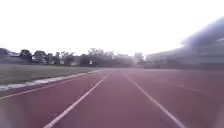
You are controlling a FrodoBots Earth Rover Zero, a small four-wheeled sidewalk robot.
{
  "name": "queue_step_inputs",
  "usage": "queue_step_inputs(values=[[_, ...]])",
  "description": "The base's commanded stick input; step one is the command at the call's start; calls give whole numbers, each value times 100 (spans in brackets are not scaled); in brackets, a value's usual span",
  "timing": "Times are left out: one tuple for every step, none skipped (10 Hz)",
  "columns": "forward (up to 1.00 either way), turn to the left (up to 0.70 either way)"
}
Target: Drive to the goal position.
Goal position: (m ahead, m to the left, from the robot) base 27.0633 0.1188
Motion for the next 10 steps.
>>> queue_step_inputs(values=[[70, -31], [70, 0], [70, 0], [70, 0], [70, 0], [70, 0], [70, 0], [70, 0], [70, 0], [70, 0]])
